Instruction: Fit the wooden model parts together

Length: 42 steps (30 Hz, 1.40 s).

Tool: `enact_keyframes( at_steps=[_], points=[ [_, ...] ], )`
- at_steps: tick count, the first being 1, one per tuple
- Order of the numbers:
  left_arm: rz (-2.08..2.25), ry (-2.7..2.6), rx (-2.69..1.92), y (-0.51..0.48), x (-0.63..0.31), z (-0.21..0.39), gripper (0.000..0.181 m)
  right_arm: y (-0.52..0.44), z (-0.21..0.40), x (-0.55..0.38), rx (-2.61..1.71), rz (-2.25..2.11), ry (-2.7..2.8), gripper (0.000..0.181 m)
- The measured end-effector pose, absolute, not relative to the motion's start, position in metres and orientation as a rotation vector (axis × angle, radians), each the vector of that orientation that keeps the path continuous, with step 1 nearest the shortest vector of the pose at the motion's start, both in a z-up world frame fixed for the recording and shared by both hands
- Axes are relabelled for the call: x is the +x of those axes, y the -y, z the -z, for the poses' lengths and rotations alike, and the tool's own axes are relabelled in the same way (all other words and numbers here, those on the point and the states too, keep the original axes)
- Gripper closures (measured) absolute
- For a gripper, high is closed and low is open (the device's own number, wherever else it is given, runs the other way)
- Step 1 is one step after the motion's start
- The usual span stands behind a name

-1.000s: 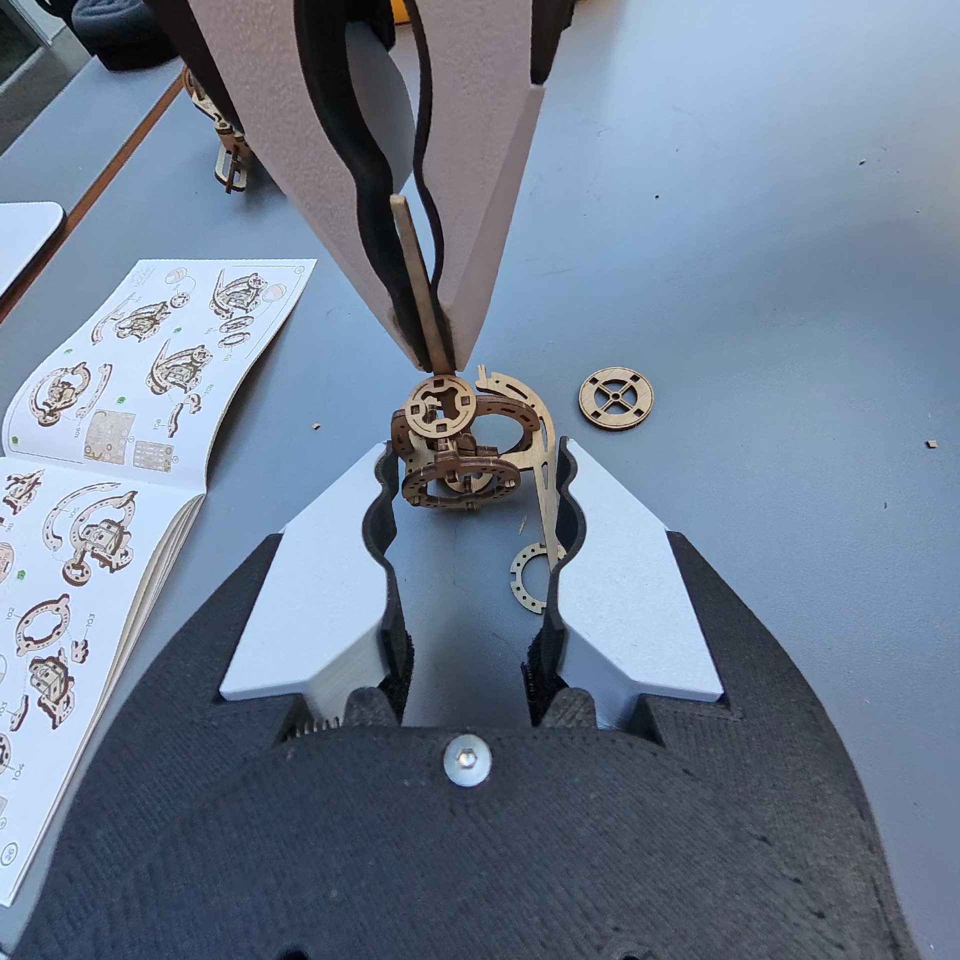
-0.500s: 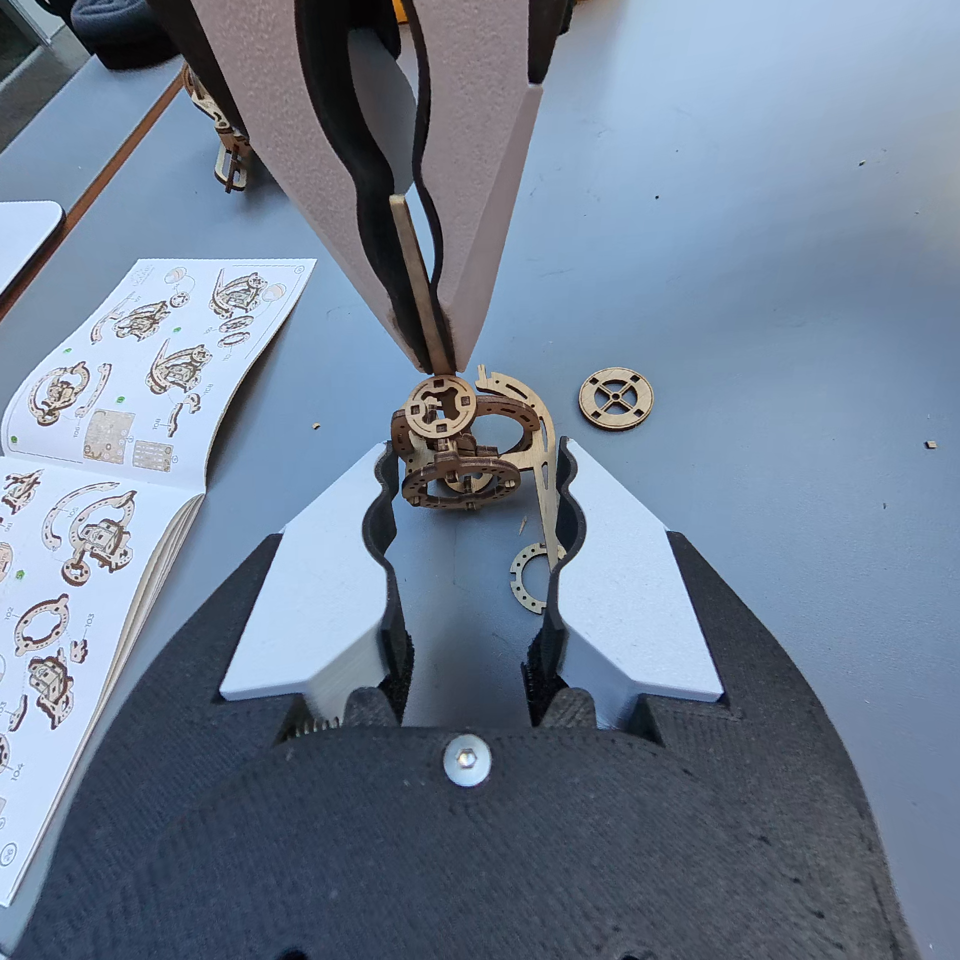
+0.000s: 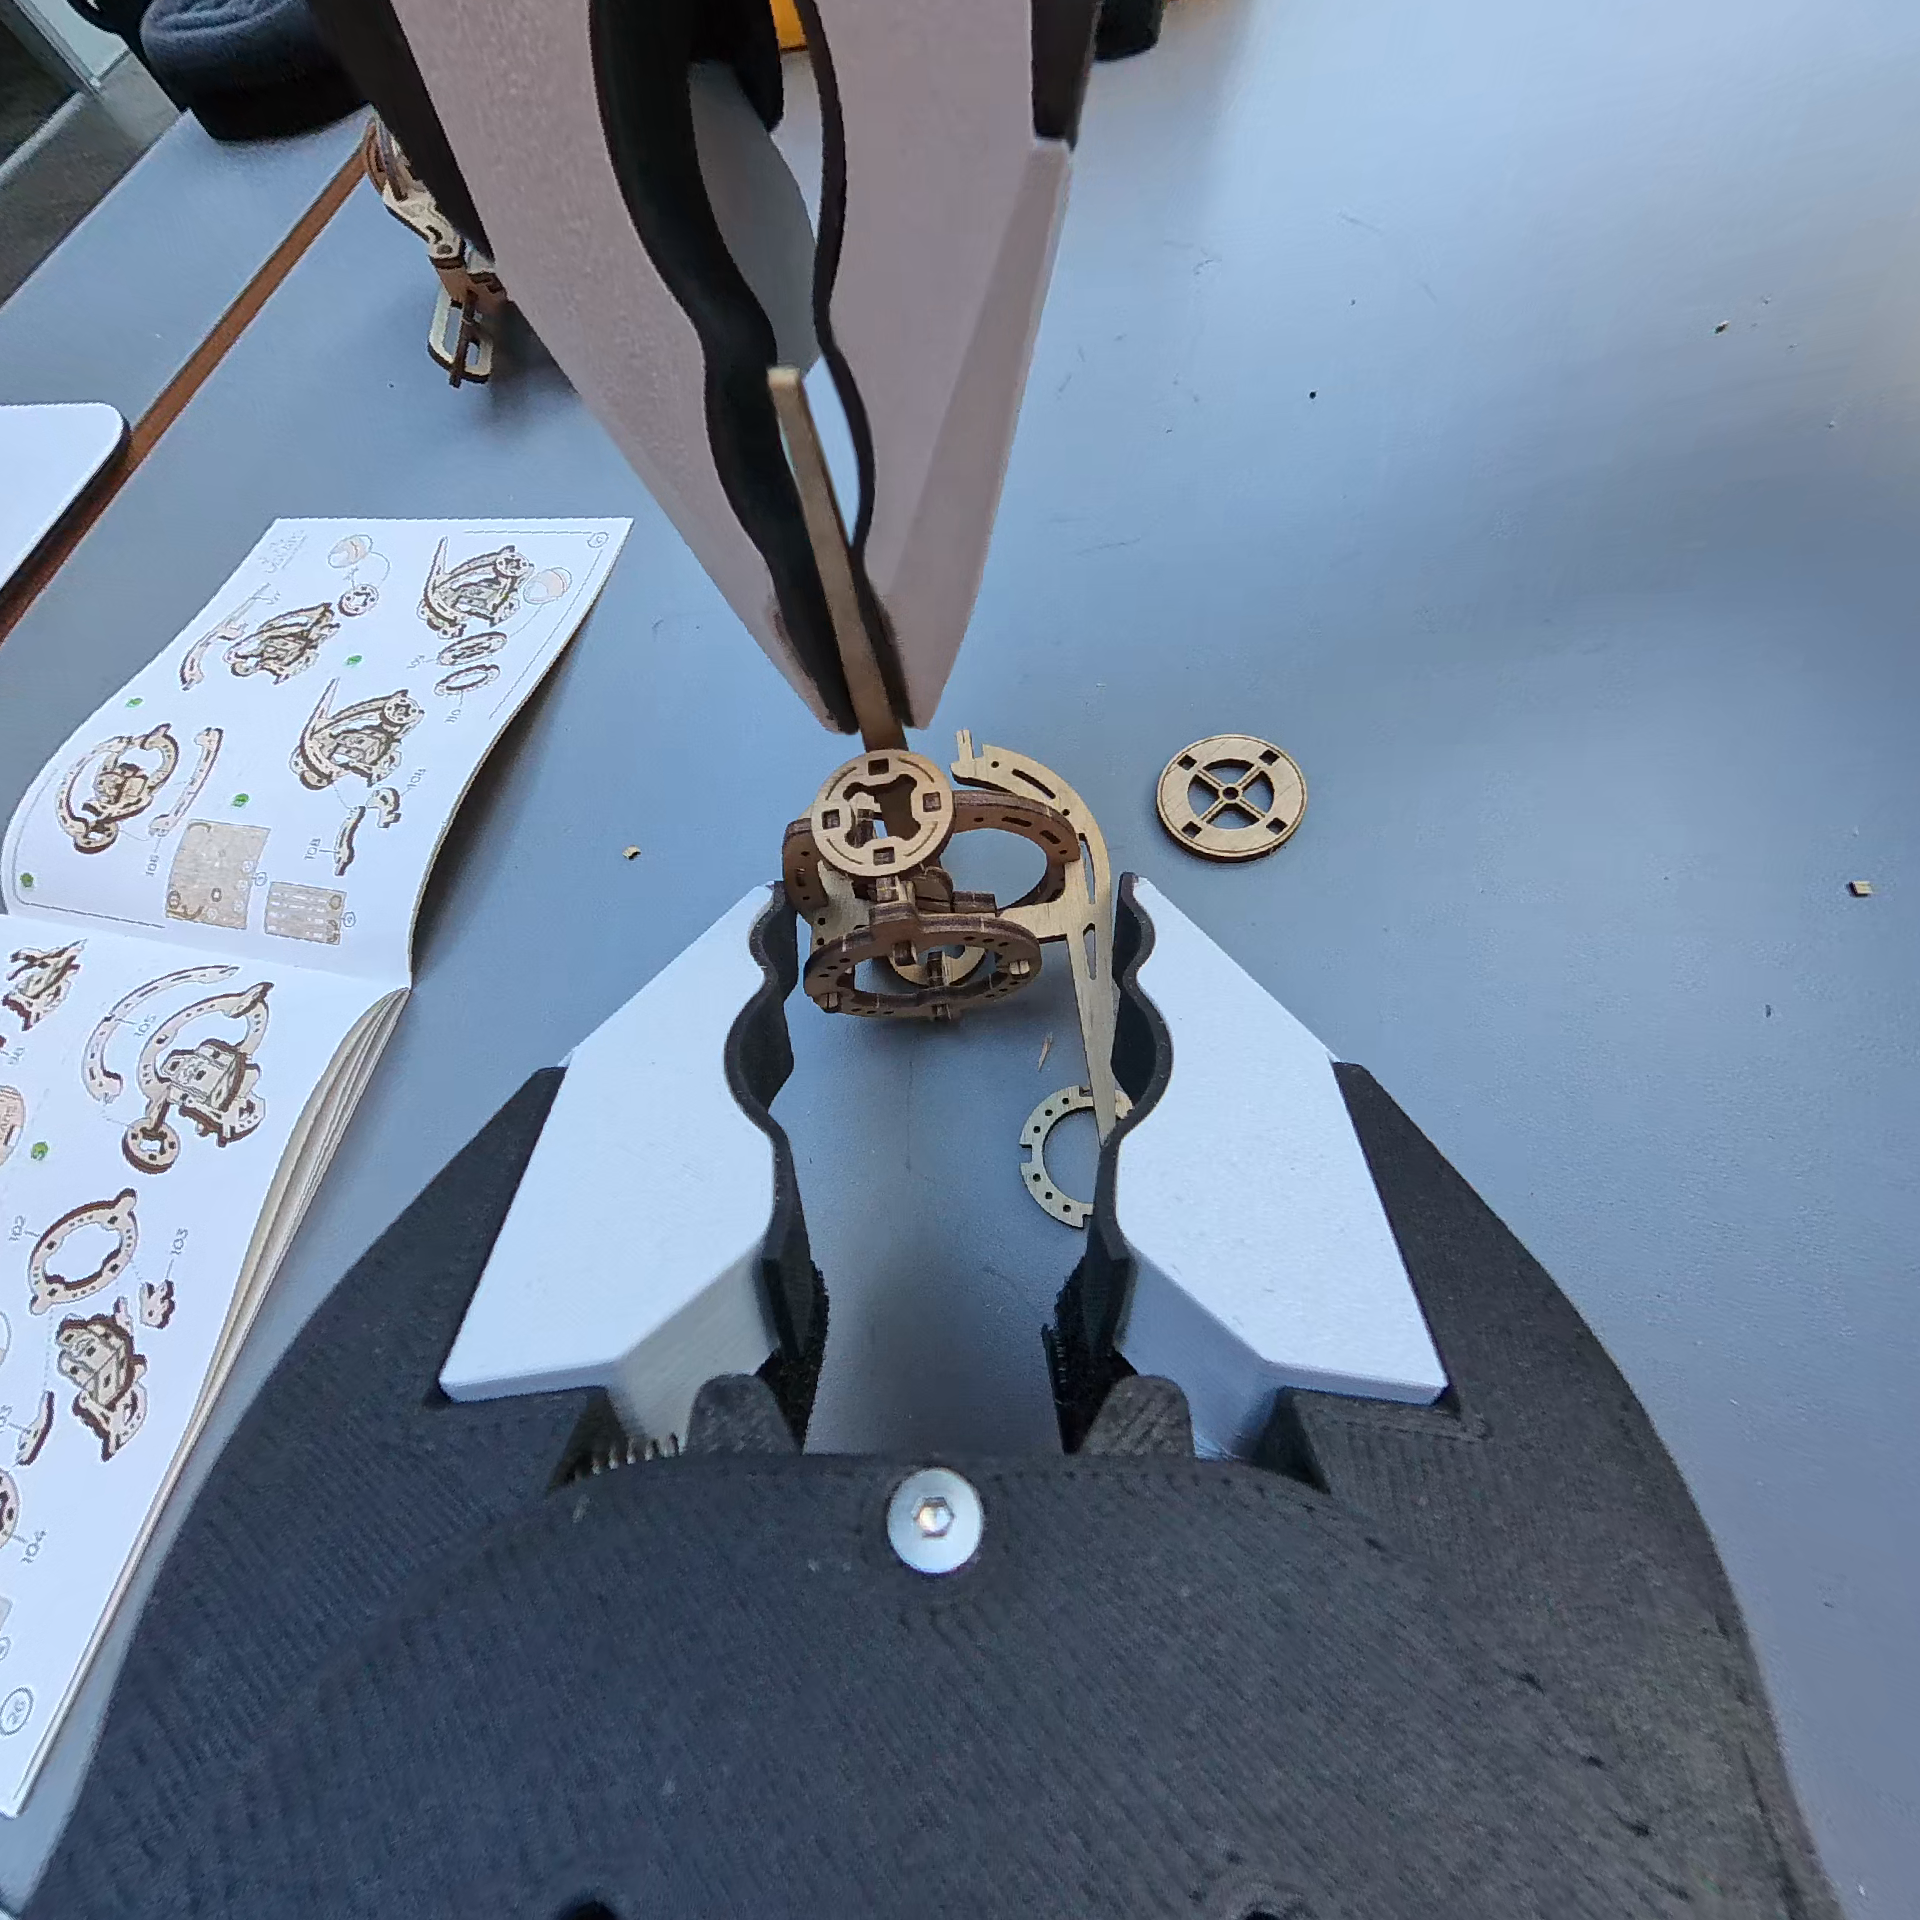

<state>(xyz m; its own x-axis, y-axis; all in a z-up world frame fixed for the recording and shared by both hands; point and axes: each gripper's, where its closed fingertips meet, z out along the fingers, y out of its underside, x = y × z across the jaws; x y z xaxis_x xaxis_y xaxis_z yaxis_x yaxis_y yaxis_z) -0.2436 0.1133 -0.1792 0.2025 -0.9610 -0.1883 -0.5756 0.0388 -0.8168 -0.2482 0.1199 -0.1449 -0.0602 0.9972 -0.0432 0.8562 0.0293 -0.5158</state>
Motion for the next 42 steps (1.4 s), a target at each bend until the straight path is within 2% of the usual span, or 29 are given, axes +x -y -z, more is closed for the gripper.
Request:
enact_keyframes(
  at_steps=[1, 4, 6, 13, 25, 42],
  points=[
    [0.581, -1.475, -1.641, -0.1133, -0.2436, 0.1791, 0.121, -0.1182, 0.1446, -0.2496, -1.897, -0.624, 1.972, 0.170],
    [0.581, -1.475, -1.641, -0.1133, -0.2436, 0.1791, 0.121, -0.1175, 0.1449, -0.2511, -1.899, -0.635, 1.962, 0.160],
    [0.581, -1.475, -1.641, -0.1134, -0.2436, 0.1791, 0.121, -0.1170, 0.1428, -0.2529, -1.895, -0.644, 1.958, 0.159],
    [0.583, -1.475, -1.641, -0.1133, -0.2436, 0.1791, 0.121, -0.1201, 0.1409, -0.2487, -1.867, -0.512, 2.033, 0.177],
    [0.577, -1.478, -1.638, -0.1130, -0.2435, 0.1794, 0.121, -0.1171, 0.1423, -0.2471, -1.808, -0.360, 2.114, 0.178],
    [0.577, -1.478, -1.638, -0.1131, -0.2437, 0.1795, 0.121, -0.1172, 0.1426, -0.2470, -1.839, -0.465, 2.060, 0.178]
  ],
)
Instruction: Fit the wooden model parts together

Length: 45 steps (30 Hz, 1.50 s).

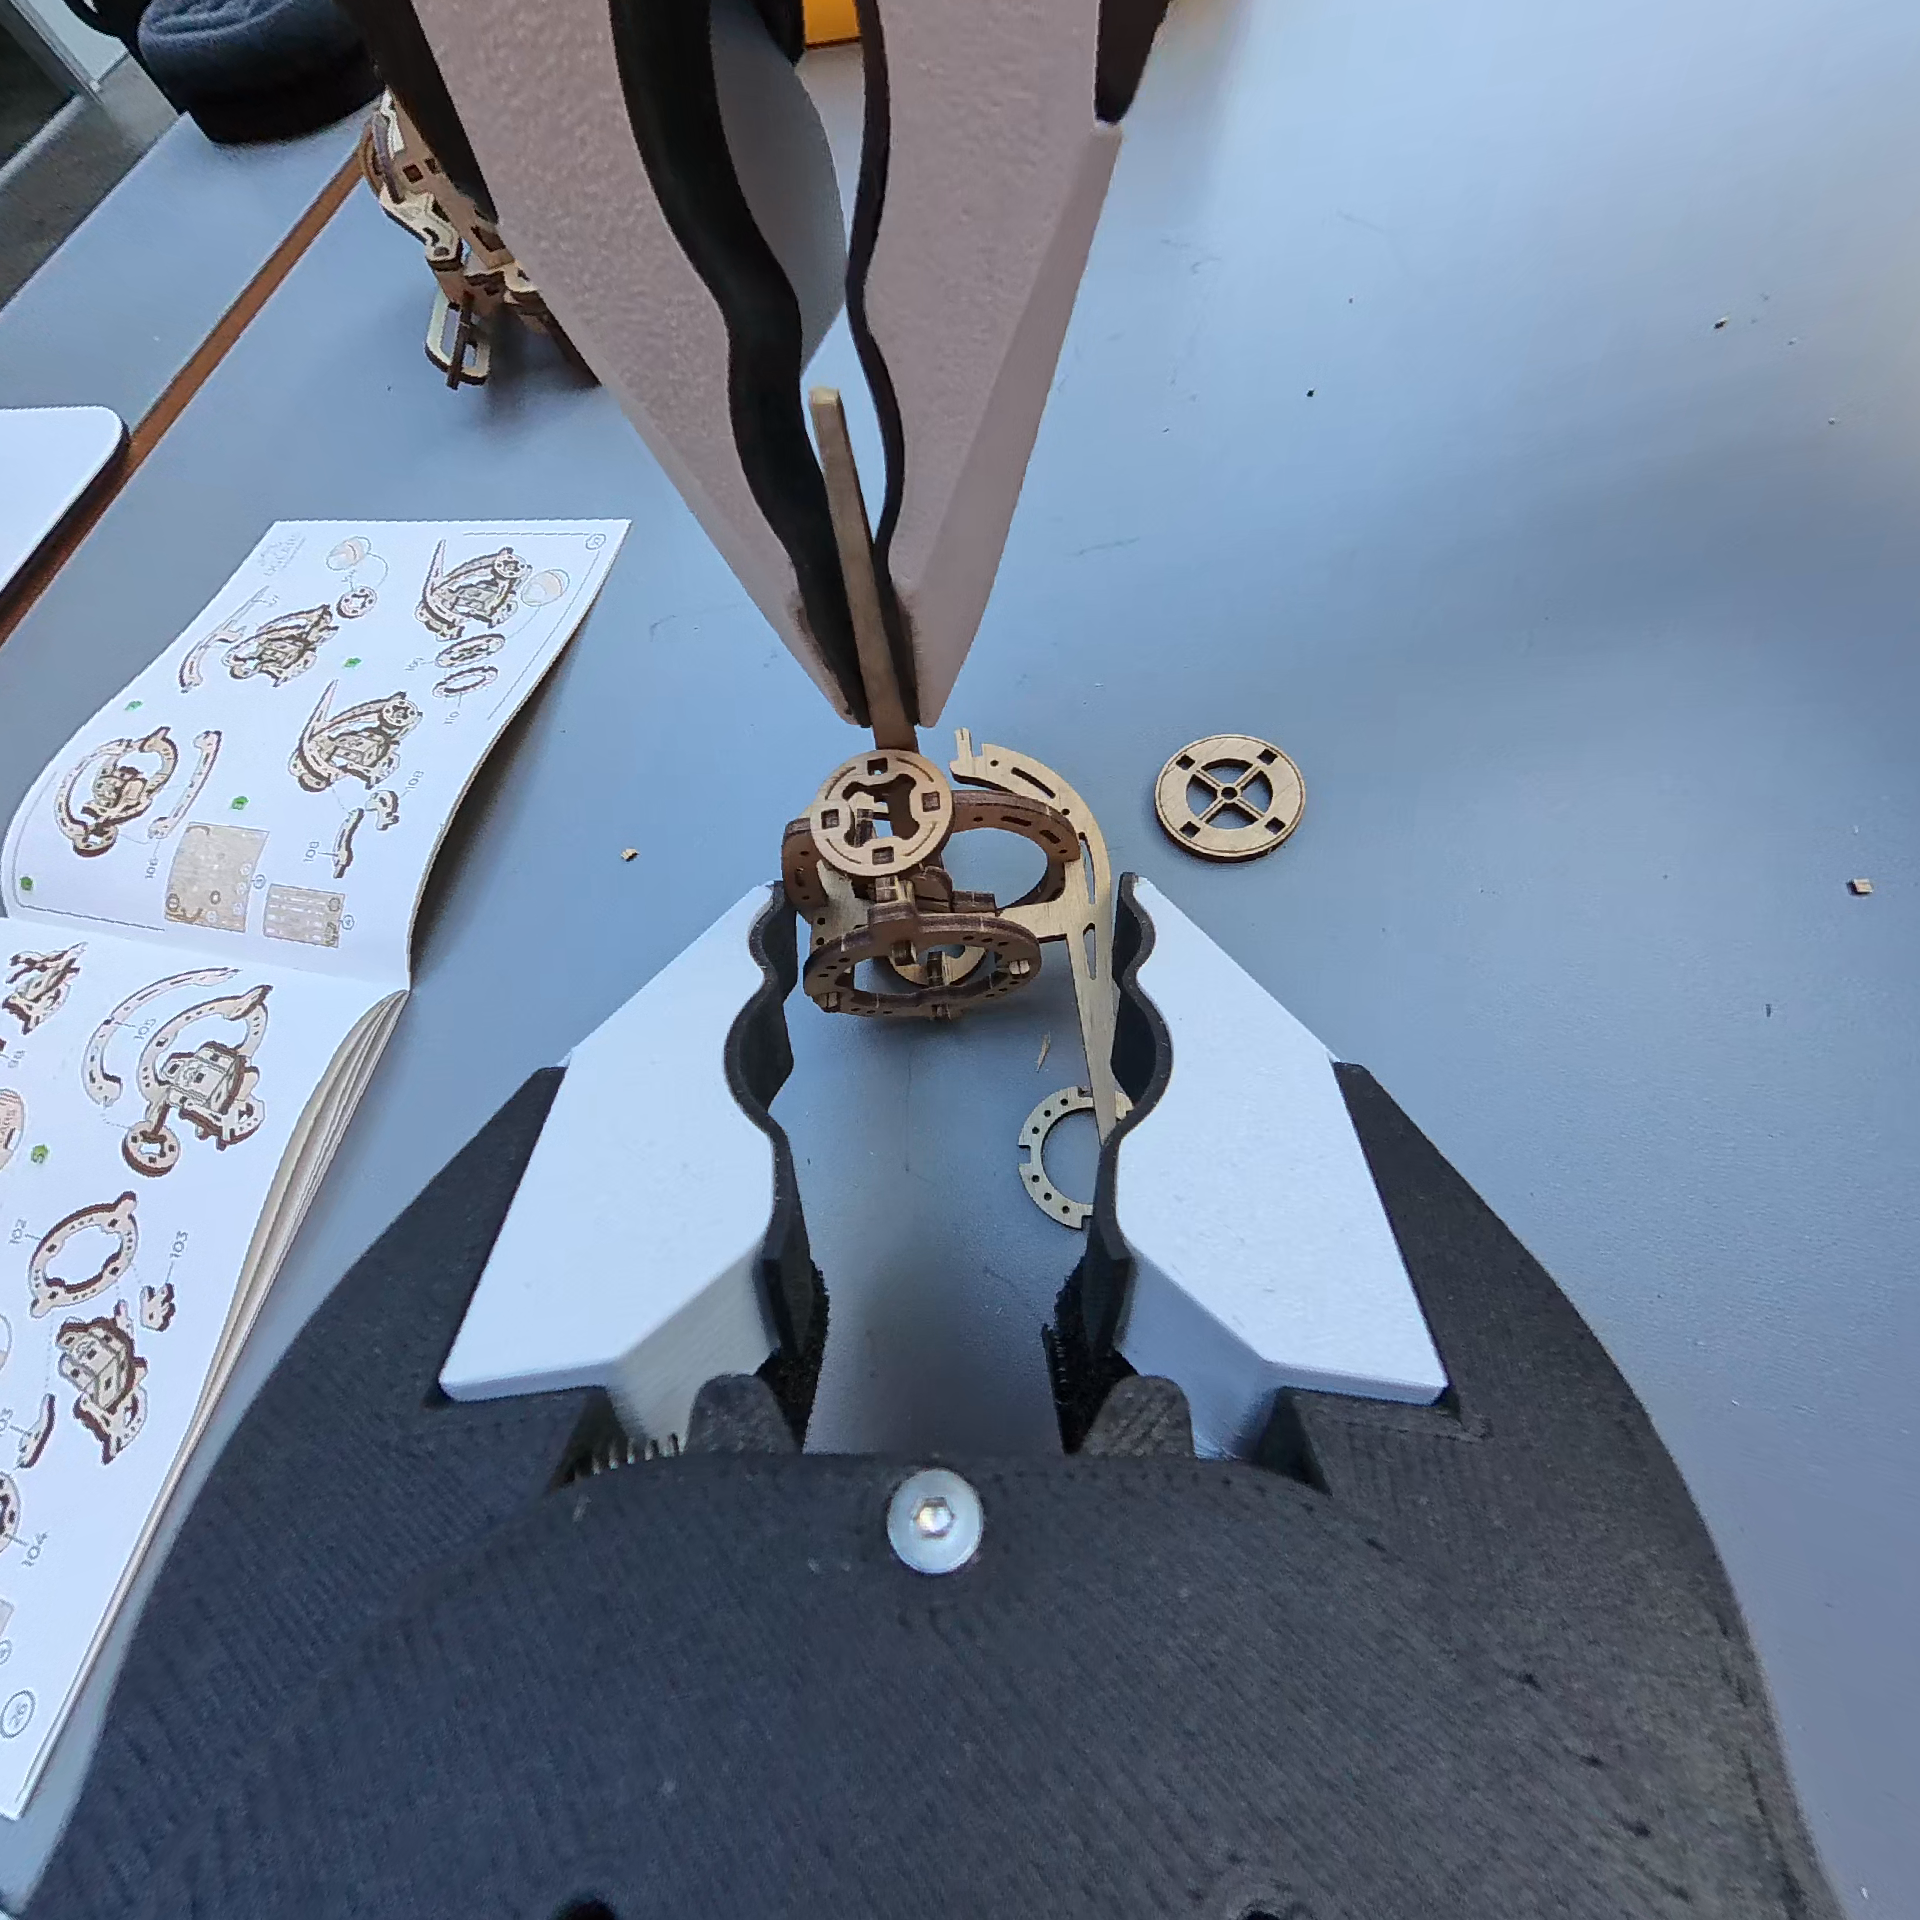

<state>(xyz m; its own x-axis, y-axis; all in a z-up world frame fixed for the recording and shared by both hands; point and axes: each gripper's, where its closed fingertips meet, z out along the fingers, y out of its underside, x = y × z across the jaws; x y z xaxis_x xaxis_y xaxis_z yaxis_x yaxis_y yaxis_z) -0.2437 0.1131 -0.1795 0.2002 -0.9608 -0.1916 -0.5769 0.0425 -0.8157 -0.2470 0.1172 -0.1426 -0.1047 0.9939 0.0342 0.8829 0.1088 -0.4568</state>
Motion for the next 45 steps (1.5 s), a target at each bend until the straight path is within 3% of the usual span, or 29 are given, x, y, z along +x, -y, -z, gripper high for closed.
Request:
enact_keyframes(
  at_steps=[16, 19, 21, 32, 39, 42, 45],
  points=[
    [0.582, -1.477, -1.639, -0.113, -0.244, 0.179, 0.121, -0.116, 0.143, -0.247, -1.900, -0.586, 1.978, 0.173],
    [0.583, -1.477, -1.640, -0.113, -0.244, 0.179, 0.121, -0.117, 0.143, -0.250, -1.909, -0.614, 1.933, 0.153],
    [0.584, -1.477, -1.641, -0.113, -0.244, 0.179, 0.121, -0.116, 0.138, -0.255, -1.897, -0.652, 1.898, 0.149],
    [0.585, -1.477, -1.641, -0.113, -0.244, 0.179, 0.121, -0.121, 0.149, -0.244, -1.908, -0.428, 2.015, 0.178],
    [0.584, -1.479, -1.639, -0.113, -0.244, 0.179, 0.121, -0.121, 0.148, -0.246, -1.888, -0.459, 1.996, 0.177],
    [0.583, -1.480, -1.637, -0.113, -0.244, 0.179, 0.121, -0.120, 0.144, -0.250, -1.851, -0.534, 1.933, 0.163],
    [0.583, -1.480, -1.638, -0.113, -0.244, 0.179, 0.121, -0.120, 0.137, -0.252, -1.817, -0.631, 1.838, 0.171]
  ],
)
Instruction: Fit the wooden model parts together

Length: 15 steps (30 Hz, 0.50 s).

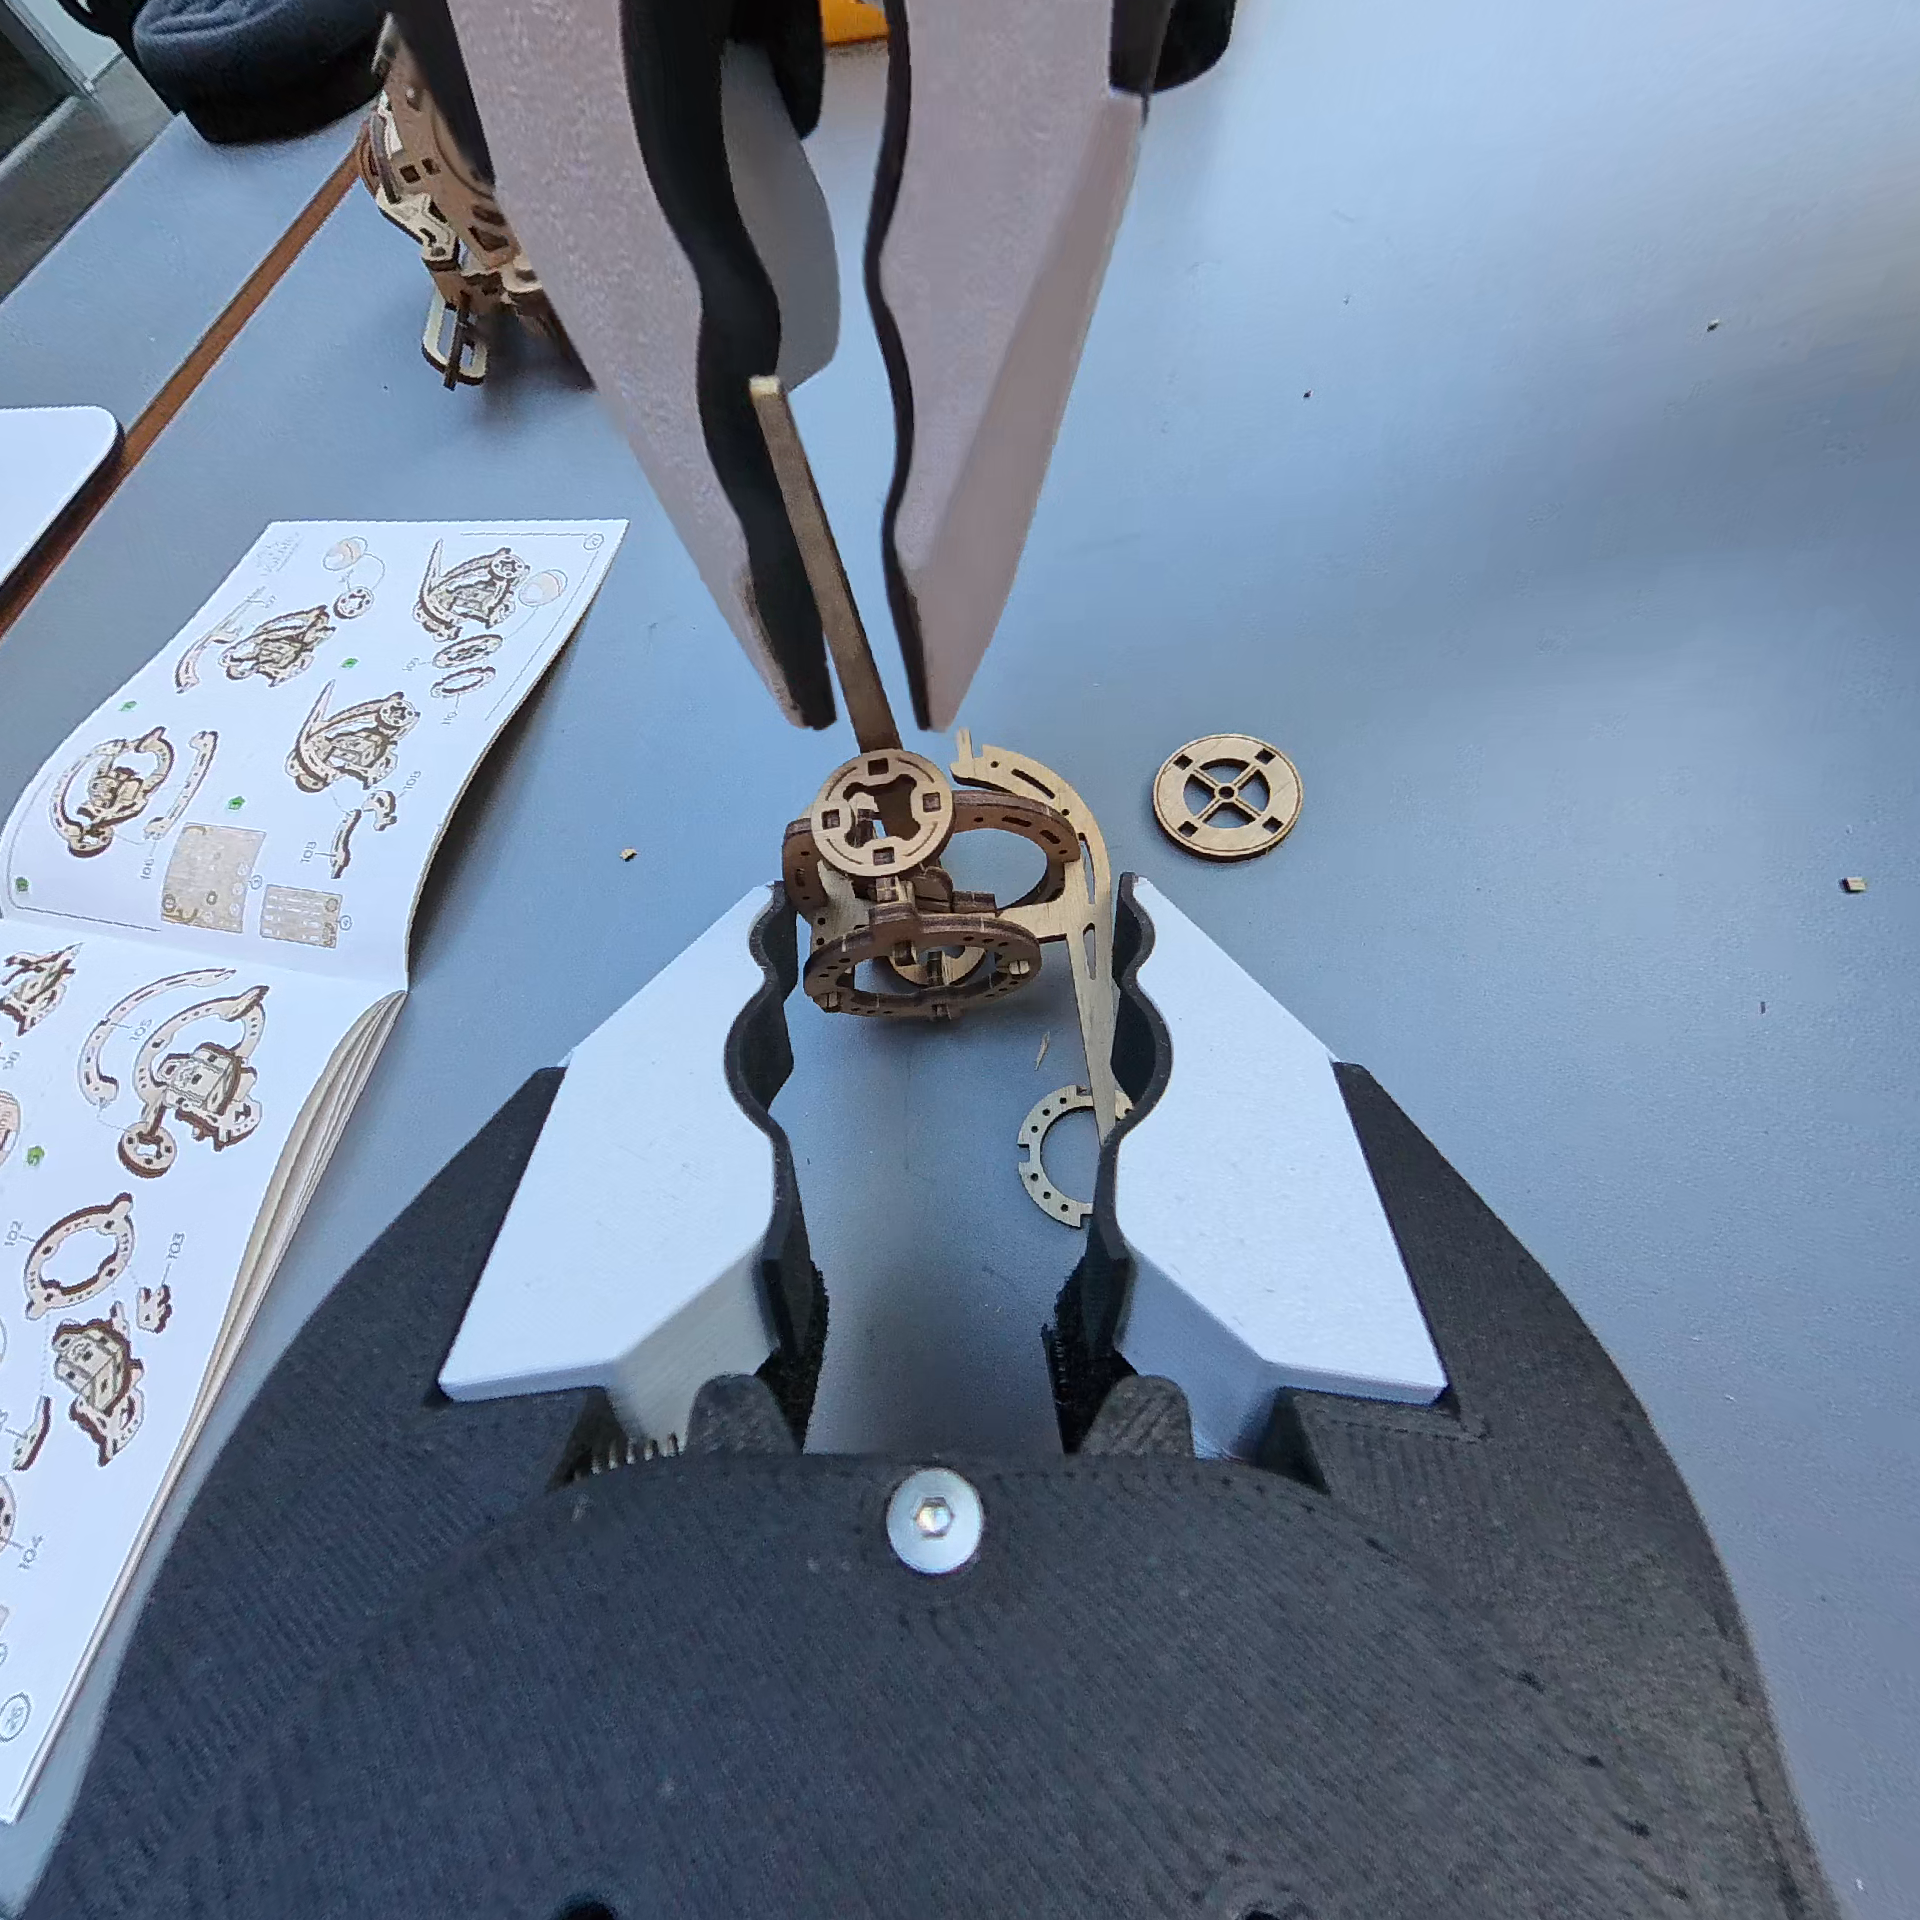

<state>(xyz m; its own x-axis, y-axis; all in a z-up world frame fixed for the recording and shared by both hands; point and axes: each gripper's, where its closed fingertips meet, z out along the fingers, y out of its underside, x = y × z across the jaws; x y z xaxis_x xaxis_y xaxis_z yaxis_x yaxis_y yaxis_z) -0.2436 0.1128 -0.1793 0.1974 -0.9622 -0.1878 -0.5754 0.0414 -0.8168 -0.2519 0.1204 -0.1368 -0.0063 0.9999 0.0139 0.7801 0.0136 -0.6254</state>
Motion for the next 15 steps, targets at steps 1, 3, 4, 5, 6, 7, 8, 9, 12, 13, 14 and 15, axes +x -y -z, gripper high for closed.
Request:
enact_keyframes(
  at_steps=[1, 3, 4, 5, 6, 7, 8, 9, 12, 13, 14, 15],
  points=[
    [0.584, -1.480, -1.638, -0.113, -0.244, 0.179, 0.121, -0.121, 0.134, -0.252, -1.795, -0.651, 1.810, 0.175],
    [0.585, -1.479, -1.639, -0.113, -0.244, 0.179, 0.121, -0.121, 0.129, -0.253, -1.757, -0.701, 1.766, 0.177],
    [0.586, -1.479, -1.639, -0.113, -0.244, 0.179, 0.121, -0.121, 0.126, -0.254, -1.738, -0.730, 1.741, 0.177],
    [0.586, -1.479, -1.639, -0.113, -0.244, 0.179, 0.121, -0.122, 0.123, -0.254, -1.719, -0.757, 1.714, 0.178],
    [0.586, -1.479, -1.639, -0.113, -0.244, 0.179, 0.121, -0.121, 0.120, -0.255, -1.707, -0.794, 1.696, 0.177],
    [0.587, -1.479, -1.639, -0.113, -0.244, 0.179, 0.121, -0.121, 0.119, -0.255, -1.704, -0.815, 1.672, 0.177],
    [0.587, -1.479, -1.639, -0.113, -0.244, 0.179, 0.121, -0.123, 0.118, -0.255, -1.697, -0.828, 1.640, 0.177],
    [0.587, -1.479, -1.640, -0.113, -0.244, 0.179, 0.121, -0.122, 0.117, -0.255, -1.683, -0.857, 1.629, 0.179],
    [0.589, -1.479, -1.640, -0.113, -0.244, 0.179, 0.121, -0.119, 0.120, -0.255, -1.635, -0.873, 1.621, 0.179],
    [0.589, -1.479, -1.640, -0.113, -0.244, 0.179, 0.121, -0.117, 0.123, -0.255, -1.634, -0.881, 1.623, 0.179],
    [0.589, -1.479, -1.640, -0.113, -0.244, 0.179, 0.121, -0.119, 0.124, -0.255, -1.632, -0.873, 1.611, 0.179],
    [0.591, -1.479, -1.641, -0.113, -0.244, 0.179, 0.121, -0.118, 0.124, -0.255, -1.618, -0.887, 1.600, 0.179]
  ],
)
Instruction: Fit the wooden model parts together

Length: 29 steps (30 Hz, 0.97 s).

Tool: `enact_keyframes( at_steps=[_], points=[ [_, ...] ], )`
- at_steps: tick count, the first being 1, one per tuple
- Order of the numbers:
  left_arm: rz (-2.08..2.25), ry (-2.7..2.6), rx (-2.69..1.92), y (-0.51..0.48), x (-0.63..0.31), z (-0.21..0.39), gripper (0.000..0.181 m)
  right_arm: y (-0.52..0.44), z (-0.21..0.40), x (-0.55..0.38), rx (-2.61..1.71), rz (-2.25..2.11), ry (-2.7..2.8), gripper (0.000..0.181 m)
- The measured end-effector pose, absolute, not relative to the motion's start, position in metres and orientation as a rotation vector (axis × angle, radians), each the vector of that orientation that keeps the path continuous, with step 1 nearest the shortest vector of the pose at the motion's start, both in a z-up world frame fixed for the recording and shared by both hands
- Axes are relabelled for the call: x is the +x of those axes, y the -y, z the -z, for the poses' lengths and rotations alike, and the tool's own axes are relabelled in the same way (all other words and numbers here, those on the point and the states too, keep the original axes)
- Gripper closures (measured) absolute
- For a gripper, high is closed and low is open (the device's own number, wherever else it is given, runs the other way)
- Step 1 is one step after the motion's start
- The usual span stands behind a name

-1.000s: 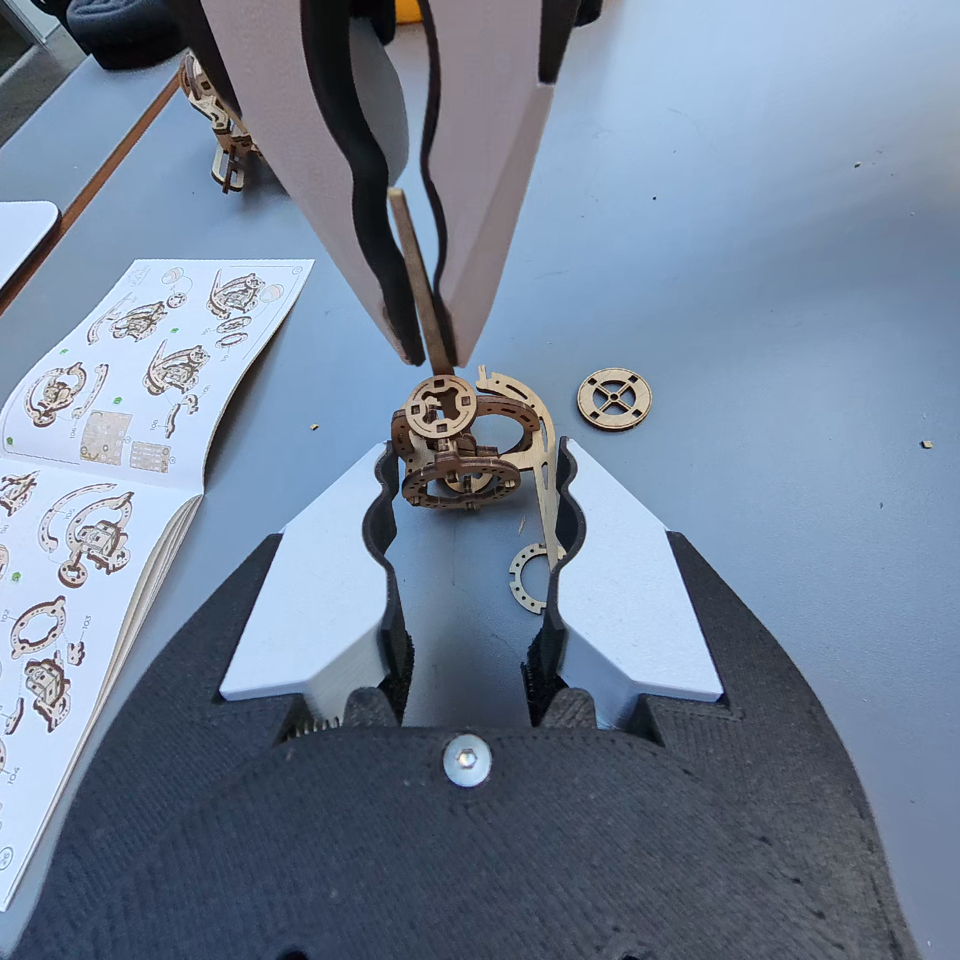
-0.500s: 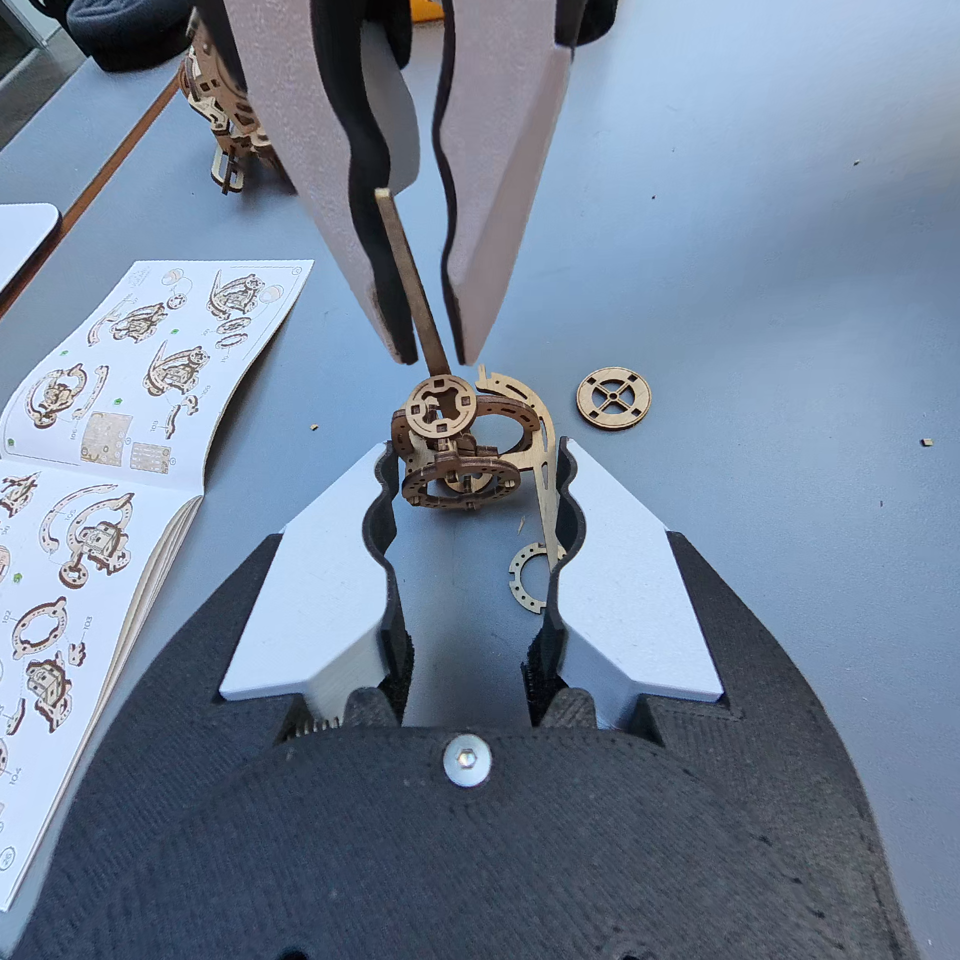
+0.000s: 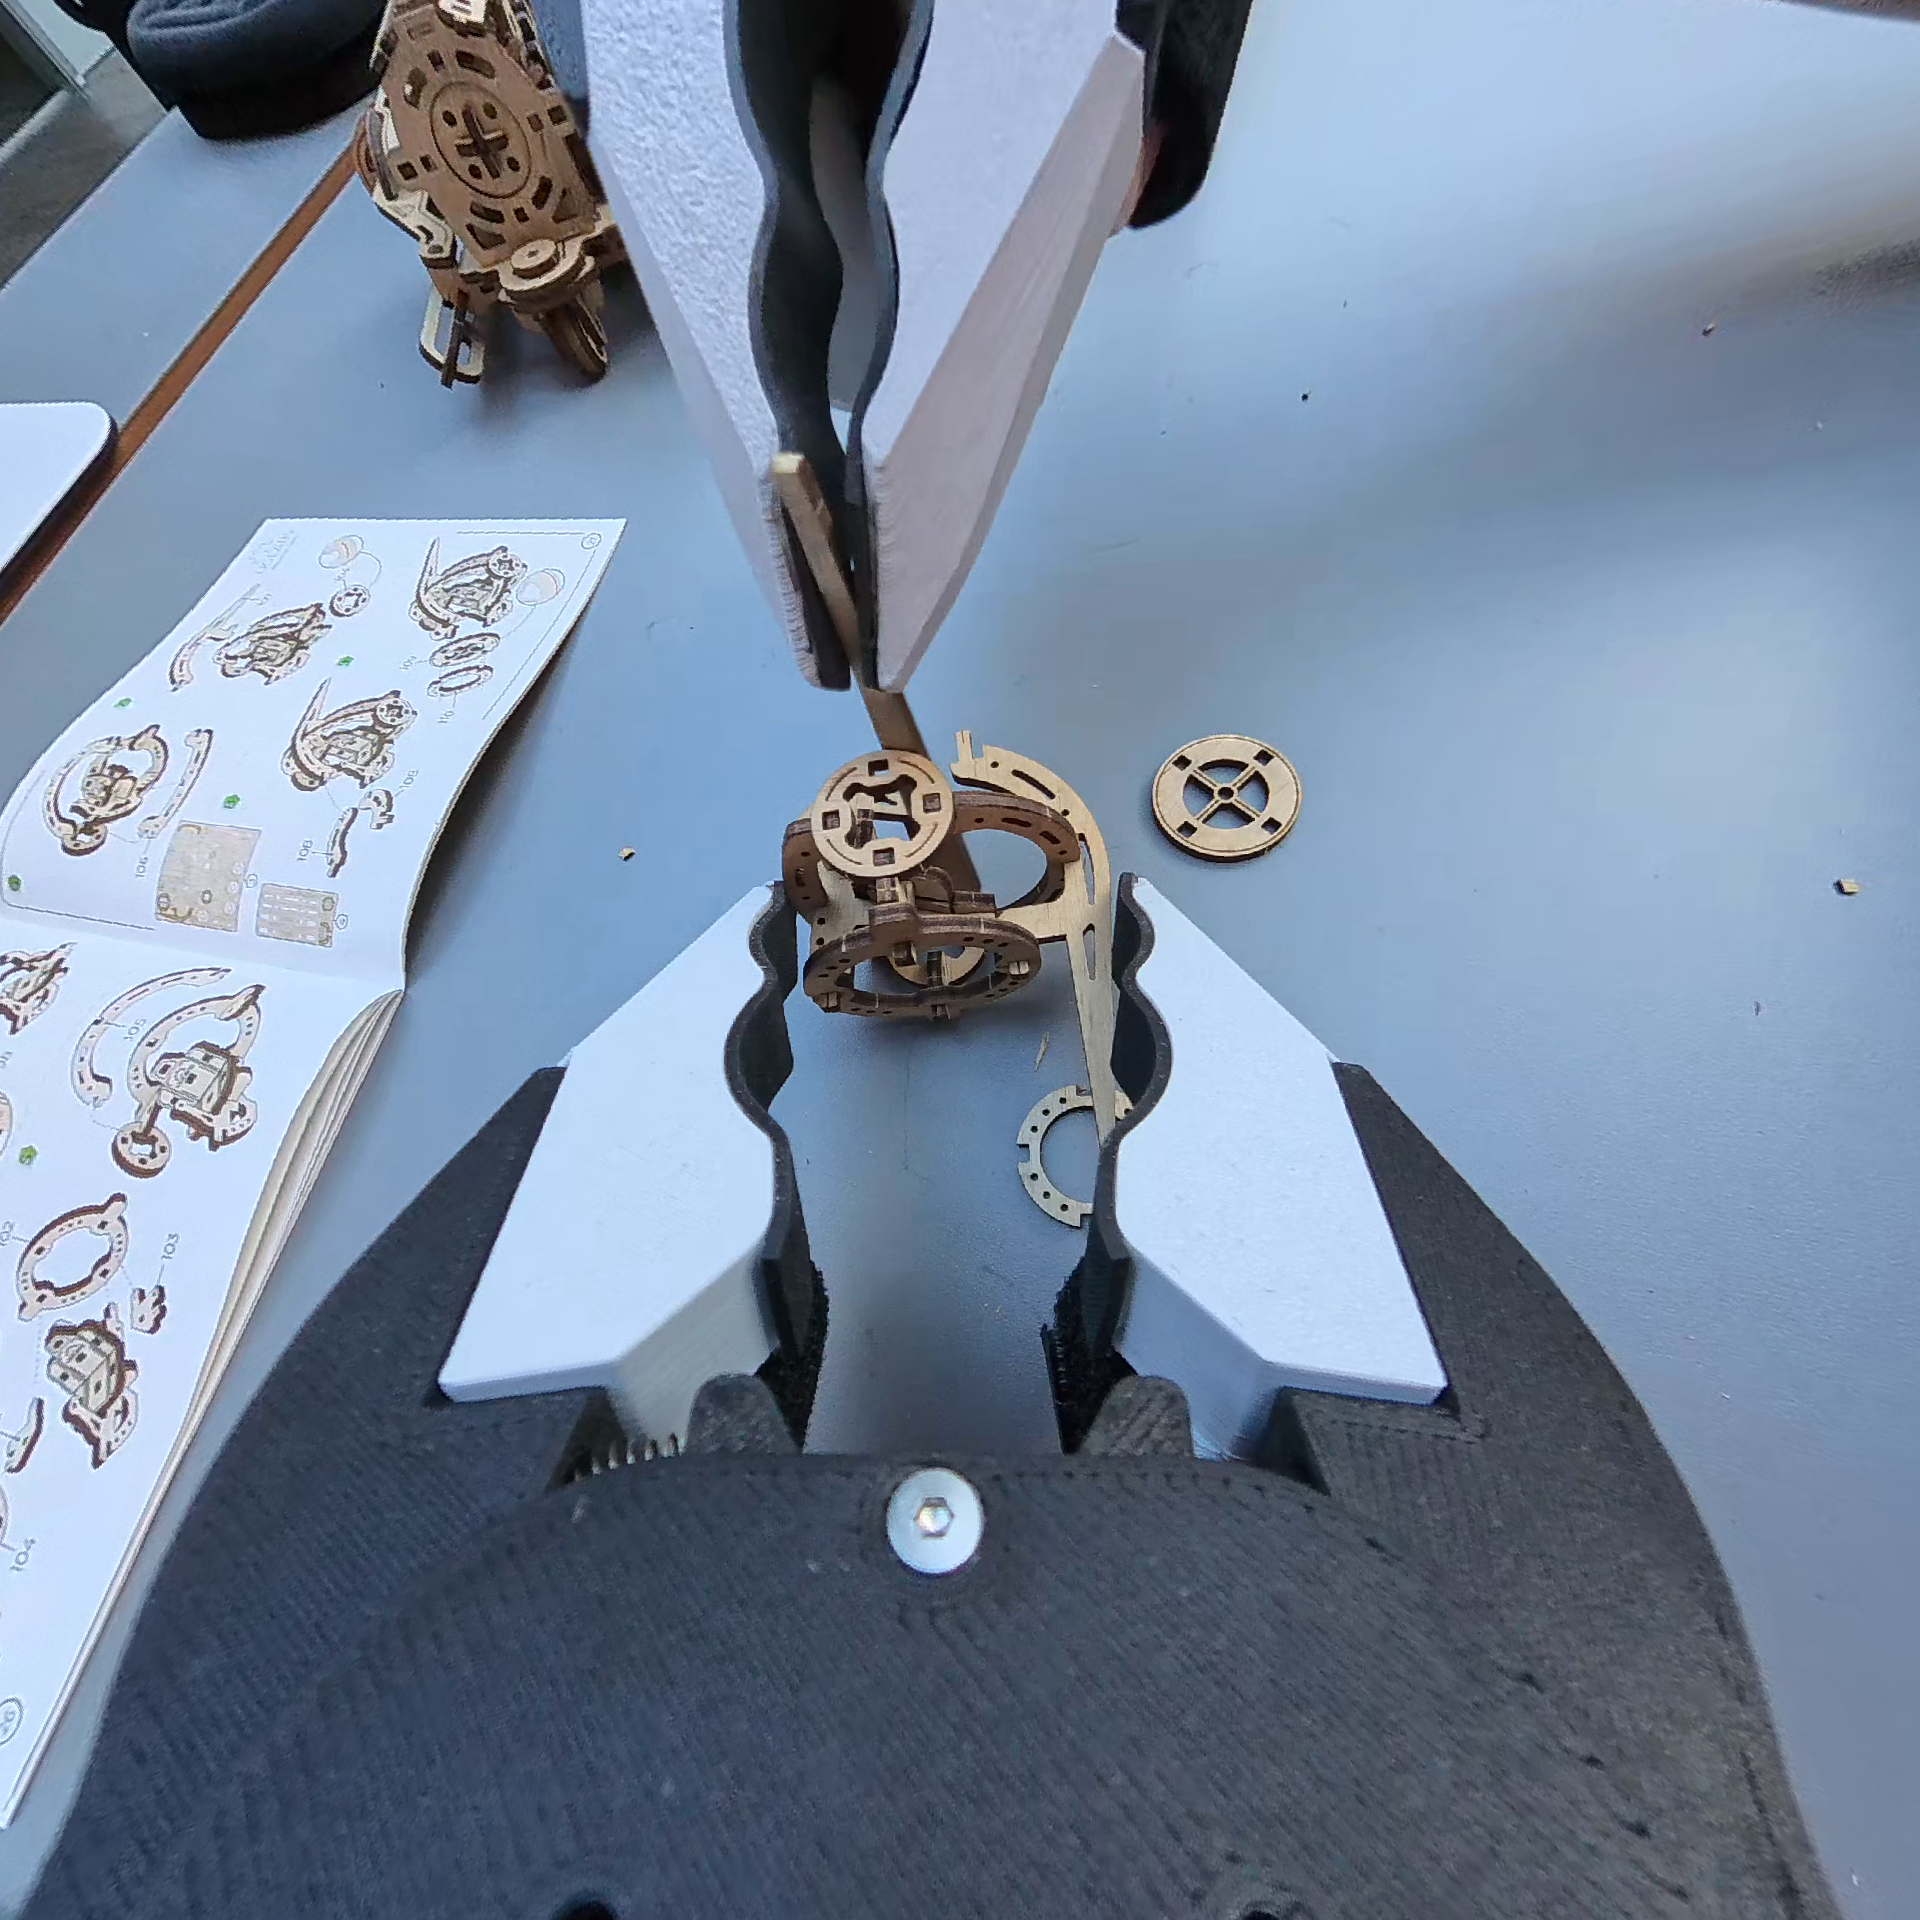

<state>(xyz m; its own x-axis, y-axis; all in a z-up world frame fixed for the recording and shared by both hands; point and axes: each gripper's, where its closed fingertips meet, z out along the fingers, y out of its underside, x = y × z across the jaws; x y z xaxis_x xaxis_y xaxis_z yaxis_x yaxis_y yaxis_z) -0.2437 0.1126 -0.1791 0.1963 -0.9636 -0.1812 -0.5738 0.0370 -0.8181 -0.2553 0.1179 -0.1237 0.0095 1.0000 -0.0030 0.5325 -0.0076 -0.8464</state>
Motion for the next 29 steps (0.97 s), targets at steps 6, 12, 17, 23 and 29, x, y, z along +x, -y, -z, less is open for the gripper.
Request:
enact_keyframes(
  at_steps=[6, 12, 17, 23, 29],
  points=[
    [0.593, -1.479, -1.641, -0.113, -0.244, 0.179, 0.121, -0.119, 0.110, -0.254, -1.517, -0.835, 1.571, 0.180],
    [0.595, -1.479, -1.642, -0.113, -0.244, 0.179, 0.121, -0.119, 0.117, -0.254, -1.519, -0.838, 1.596, 0.179],
    [0.593, -1.480, -1.641, -0.112, -0.244, 0.179, 0.121, -0.121, 0.117, -0.255, -1.551, -0.858, 1.599, 0.179],
    [0.591, -1.480, -1.640, -0.112, -0.244, 0.179, 0.121, -0.123, 0.118, -0.254, -1.610, -0.896, 1.604, 0.179],
    [0.590, -1.480, -1.641, -0.113, -0.244, 0.179, 0.121, -0.123, 0.118, -0.256, -1.603, -0.914, 1.587, 0.179]
  ],
)
